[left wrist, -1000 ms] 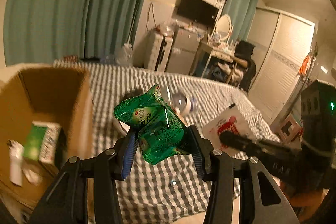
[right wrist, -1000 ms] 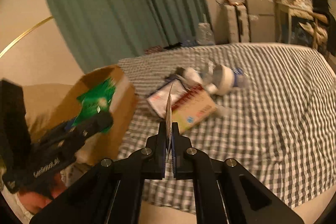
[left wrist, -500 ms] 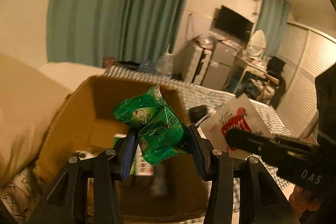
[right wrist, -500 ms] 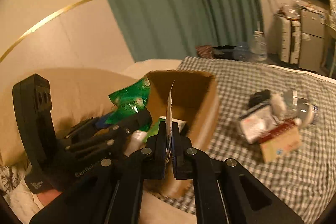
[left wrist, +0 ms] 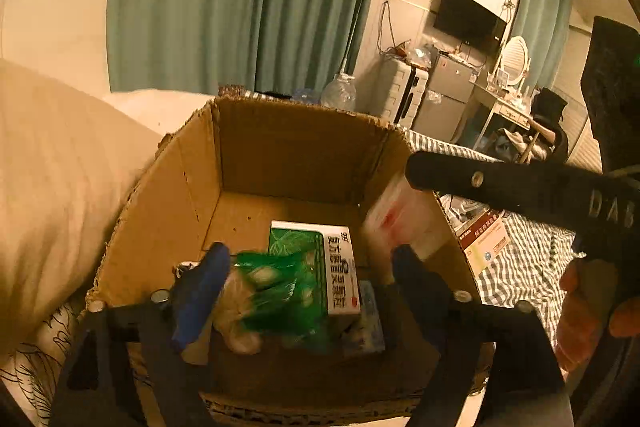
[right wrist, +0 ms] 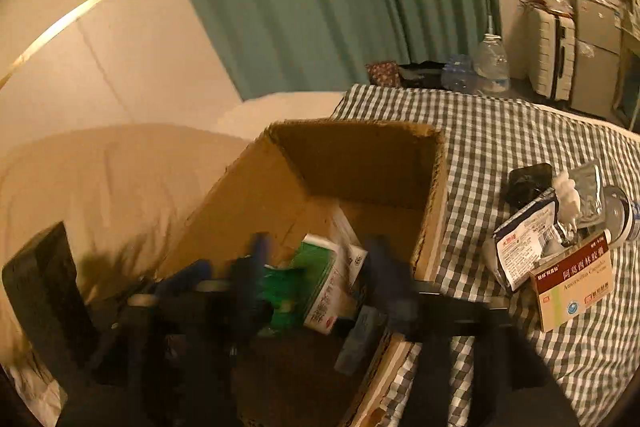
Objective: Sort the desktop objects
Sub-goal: 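Open both tools to drop the packet and sachet into the box, then move both tools back over the items on the bed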
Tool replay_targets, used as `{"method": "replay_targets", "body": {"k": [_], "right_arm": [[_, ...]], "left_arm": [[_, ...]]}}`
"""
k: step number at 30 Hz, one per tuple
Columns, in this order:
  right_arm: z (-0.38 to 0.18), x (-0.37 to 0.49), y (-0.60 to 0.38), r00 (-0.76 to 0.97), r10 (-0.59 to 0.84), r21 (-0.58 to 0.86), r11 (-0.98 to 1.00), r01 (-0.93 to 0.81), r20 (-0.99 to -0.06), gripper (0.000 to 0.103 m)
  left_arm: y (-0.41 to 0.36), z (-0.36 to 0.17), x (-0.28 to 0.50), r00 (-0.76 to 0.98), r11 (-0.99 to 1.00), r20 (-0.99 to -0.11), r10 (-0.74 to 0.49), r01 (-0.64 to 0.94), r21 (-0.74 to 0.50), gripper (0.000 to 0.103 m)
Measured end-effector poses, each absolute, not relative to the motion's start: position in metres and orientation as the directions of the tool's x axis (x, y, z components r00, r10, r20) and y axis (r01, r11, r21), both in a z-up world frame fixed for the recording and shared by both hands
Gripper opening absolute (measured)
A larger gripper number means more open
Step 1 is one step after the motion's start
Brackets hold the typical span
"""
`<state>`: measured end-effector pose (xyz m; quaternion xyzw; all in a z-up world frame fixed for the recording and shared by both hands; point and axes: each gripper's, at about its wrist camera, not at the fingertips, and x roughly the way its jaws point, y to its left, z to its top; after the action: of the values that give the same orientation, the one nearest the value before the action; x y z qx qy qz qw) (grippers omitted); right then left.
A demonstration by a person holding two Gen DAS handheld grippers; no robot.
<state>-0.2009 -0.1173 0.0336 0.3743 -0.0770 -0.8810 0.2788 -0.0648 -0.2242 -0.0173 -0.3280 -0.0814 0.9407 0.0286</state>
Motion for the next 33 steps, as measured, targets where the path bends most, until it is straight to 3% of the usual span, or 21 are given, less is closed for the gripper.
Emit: {"method": "replay_targets", "body": {"k": [6, 9, 12, 19, 22, 33], "right_arm": [[0.049, -0.189, -0.081, -0.633, -0.504, 0.334, -0.864, 0.378, -0.587, 0.061], [0.055, -0.180, -0.048, -0.667, -0.465, 0.331, -0.885, 0.329, -0.581, 0.061], [0.057, -0.167, -0.003, -0.719, -0.376, 0.306, -0.923, 0.233, -0.585, 0.061], [0.038, -0.127, 0.109, -0.768, -0.165, 0.254, -0.967, 0.004, -0.618, 0.078], [0.021, -0.116, 0.146, -0.763, -0.114, 0.248, -0.967, -0.062, -0.637, 0.078], [-0.047, -0.134, 0.199, -0.686, -0.144, 0.326, -0.935, -0.142, -0.713, 0.078]], "left_arm": [[-0.223, -0.011, -0.058, -0.779, -0.986, -0.618, 0.107, -0.003, -0.167, 0.090], [-0.209, -0.001, -0.049, -0.789, -0.989, -0.607, 0.095, -0.005, -0.149, 0.100], [-0.187, 0.009, -0.040, -0.804, -0.991, -0.587, 0.094, -0.016, -0.136, 0.103], [-0.117, 0.016, -0.032, -0.799, -0.983, -0.579, 0.165, -0.086, -0.161, 0.103], [-0.078, 0.010, -0.029, -0.787, -0.976, -0.580, 0.209, -0.133, -0.172, 0.103], [0.019, -0.039, -0.067, -0.679, -0.940, -0.666, 0.310, -0.322, -0.109, 0.103]]}}
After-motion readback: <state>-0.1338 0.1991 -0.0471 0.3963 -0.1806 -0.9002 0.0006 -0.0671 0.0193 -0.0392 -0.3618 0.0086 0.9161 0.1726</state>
